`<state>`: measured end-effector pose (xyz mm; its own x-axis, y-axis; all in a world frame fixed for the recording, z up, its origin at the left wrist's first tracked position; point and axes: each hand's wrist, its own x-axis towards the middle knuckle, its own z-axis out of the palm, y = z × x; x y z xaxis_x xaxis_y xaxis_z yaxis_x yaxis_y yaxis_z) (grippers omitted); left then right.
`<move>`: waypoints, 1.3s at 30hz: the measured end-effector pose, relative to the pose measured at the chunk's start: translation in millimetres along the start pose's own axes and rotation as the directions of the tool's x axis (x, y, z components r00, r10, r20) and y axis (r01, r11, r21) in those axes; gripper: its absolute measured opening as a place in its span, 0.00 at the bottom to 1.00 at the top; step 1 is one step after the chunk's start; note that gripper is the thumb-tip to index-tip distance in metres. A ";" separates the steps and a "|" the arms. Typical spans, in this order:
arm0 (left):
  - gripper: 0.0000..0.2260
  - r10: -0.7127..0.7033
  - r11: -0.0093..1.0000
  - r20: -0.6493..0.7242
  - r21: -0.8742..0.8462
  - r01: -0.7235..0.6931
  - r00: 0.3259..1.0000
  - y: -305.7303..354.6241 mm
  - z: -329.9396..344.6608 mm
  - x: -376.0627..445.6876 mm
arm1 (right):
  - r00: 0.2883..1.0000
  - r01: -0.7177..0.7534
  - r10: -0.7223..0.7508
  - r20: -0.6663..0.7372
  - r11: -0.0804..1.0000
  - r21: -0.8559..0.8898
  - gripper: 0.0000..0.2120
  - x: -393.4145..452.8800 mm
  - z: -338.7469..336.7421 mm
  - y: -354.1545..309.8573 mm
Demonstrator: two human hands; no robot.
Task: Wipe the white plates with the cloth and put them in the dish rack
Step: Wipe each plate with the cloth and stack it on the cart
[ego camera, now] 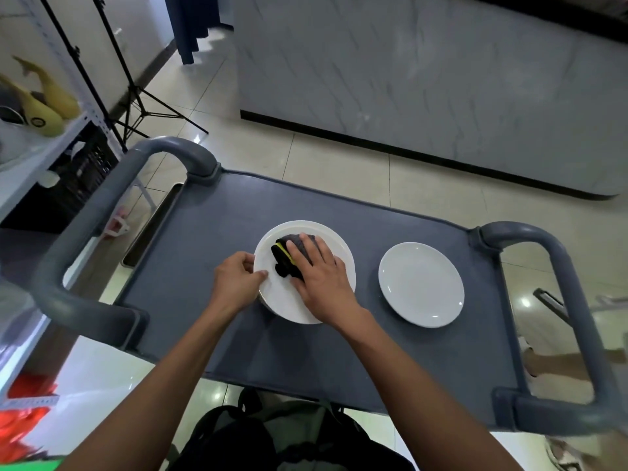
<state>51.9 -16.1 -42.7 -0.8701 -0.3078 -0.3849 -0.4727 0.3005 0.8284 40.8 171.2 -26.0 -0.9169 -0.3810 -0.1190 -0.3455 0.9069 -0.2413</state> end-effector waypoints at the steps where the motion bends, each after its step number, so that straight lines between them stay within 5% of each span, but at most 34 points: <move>1: 0.06 0.005 1.000 0.009 -0.010 -0.005 1.000 0.0 -0.3 0.0 | 1.000 -0.015 0.015 -0.011 1.000 0.000 0.31 -0.1 0.9 -1.8; 10: 0.07 -0.042 0.998 0.109 -0.051 0.048 0.993 8.1 -4.1 -2.6 | 0.989 -0.141 0.143 -0.041 0.989 0.048 0.29 -2.5 -3.7 -13.4; 17: 0.11 -0.113 0.953 0.257 -0.246 0.178 0.960 20.5 -7.3 -8.9 | 0.997 -0.032 0.035 -0.068 0.998 0.045 0.30 -44.2 -0.7 -24.0; 25: 0.18 -0.023 0.934 0.372 -0.324 0.153 0.928 27.1 -14.2 -10.5 | 0.996 -0.017 0.022 -0.090 0.999 0.050 0.27 -46.9 -1.6 -26.4; 39: 0.19 0.150 0.922 0.450 -0.385 0.039 0.880 49.9 8.1 -33.9 | 0.945 -0.014 -0.013 -0.328 0.997 -0.081 0.28 -19.4 -31.6 -3.7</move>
<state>56.6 16.6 8.4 -0.8996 0.1809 -0.3974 -0.4165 -0.0827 0.9053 53.6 180.9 7.7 -0.9271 -0.3126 0.2068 -0.3474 0.9238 -0.1611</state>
